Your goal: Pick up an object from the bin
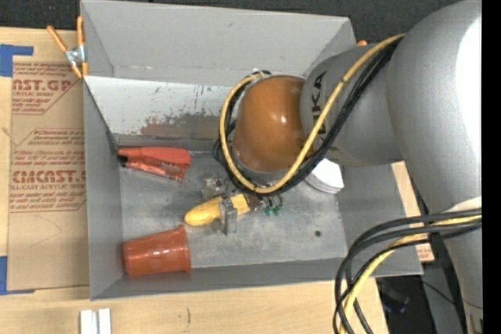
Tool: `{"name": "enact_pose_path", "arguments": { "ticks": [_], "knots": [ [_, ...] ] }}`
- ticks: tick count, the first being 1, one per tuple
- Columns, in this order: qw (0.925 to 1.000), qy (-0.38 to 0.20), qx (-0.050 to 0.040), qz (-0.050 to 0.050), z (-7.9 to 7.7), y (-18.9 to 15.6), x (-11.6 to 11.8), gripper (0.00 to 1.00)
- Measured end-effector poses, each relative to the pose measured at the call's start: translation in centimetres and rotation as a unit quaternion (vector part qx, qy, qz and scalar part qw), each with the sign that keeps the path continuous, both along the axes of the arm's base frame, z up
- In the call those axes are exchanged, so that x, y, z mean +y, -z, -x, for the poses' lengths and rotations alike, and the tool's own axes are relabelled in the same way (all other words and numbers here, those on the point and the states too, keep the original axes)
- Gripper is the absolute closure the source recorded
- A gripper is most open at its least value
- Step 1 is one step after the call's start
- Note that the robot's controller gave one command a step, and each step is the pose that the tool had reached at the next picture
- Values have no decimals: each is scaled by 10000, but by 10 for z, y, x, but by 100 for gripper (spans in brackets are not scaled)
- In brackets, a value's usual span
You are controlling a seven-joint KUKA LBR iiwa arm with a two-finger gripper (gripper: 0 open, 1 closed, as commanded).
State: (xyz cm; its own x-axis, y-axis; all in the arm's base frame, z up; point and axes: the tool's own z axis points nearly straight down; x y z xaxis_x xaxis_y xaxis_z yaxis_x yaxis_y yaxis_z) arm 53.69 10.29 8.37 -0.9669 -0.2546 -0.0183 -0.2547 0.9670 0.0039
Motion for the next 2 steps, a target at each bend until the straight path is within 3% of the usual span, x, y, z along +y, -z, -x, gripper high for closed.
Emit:
{"name": "enact_pose_path", "arguments": {
  "ticks": [1, 2],
  "knots": [
    [10000, 0, 1, -1, 0, 0, 0, 100],
    [9983, 588, 32, -3, 2, -202, -3, 100]
  ]
}}
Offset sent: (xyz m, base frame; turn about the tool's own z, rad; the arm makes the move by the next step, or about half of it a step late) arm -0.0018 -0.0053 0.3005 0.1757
